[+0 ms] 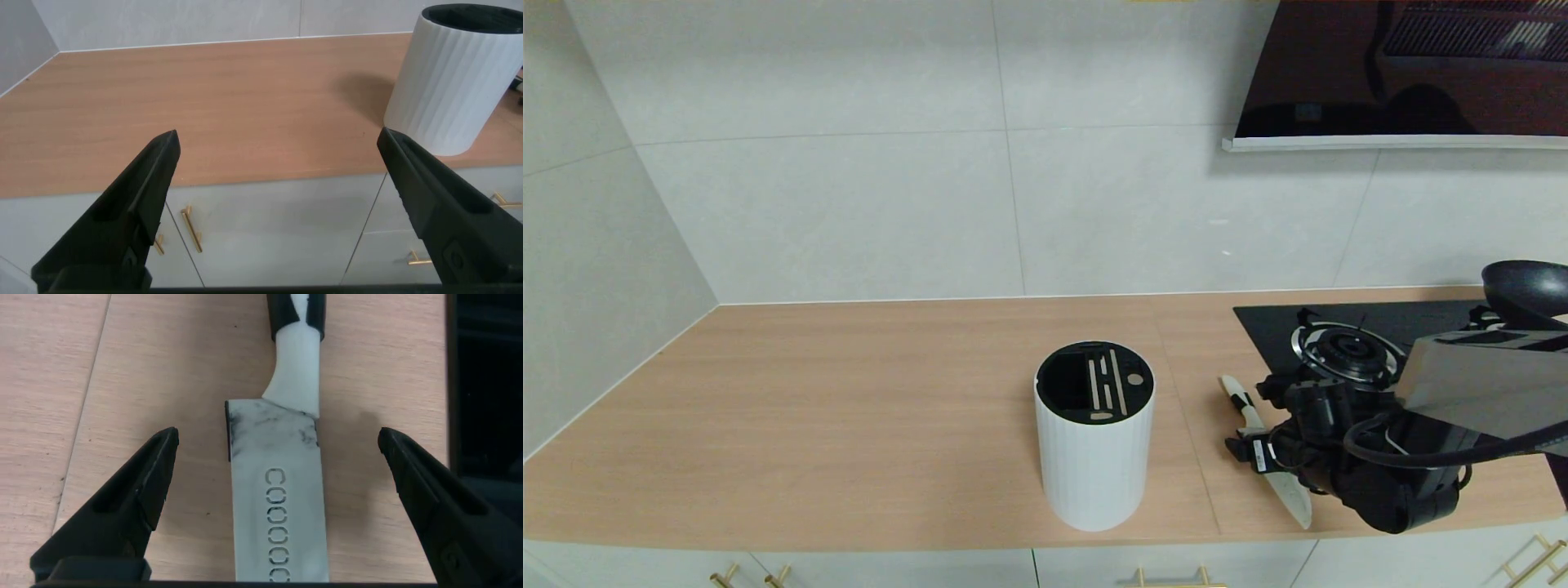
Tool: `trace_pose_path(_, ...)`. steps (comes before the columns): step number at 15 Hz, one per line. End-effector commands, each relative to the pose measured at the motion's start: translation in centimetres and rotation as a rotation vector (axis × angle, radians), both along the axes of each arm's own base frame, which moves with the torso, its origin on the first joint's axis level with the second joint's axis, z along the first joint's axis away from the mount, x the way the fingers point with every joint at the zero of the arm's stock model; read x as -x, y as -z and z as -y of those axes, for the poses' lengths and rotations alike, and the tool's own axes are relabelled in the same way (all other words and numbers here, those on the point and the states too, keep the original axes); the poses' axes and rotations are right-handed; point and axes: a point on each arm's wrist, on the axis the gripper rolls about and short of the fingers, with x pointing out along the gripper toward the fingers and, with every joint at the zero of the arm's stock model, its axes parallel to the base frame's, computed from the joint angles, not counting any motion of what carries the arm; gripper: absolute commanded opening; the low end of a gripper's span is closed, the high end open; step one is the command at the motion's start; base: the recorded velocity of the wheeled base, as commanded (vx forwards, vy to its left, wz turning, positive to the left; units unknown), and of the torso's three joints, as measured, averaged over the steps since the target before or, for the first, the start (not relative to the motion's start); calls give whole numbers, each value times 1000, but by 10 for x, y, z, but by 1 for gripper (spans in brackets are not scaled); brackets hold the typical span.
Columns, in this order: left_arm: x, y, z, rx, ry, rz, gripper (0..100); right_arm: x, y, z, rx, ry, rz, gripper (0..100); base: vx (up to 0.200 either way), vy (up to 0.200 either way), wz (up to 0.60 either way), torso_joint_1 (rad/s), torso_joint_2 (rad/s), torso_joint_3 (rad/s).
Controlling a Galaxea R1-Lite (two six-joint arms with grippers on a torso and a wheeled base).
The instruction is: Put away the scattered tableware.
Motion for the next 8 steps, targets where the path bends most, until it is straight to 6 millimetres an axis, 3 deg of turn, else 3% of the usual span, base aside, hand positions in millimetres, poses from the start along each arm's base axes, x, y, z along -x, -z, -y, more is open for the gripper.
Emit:
trace_pose_path(1, 0, 0, 0, 0, 0, -1, 100, 0, 0, 0, 0, 0, 0, 100, 0, 0, 0, 0, 0, 0)
trace_pose_path(5, 0, 0, 0, 2, 0, -1, 100, 0, 3, 0, 2, 0, -6, 100, 0, 0, 0, 0, 0, 0)
trace_pose_path(6, 0, 0, 0, 2, 0, -1, 100, 0, 4, 0, 2, 0, -8, 0, 0, 0, 0, 0, 0, 0)
trace_pose_path(8, 0, 0, 0, 2, 0, -1, 100, -1, 3, -1, -1, 1, -4, 0, 0, 0, 0, 0, 0, 0)
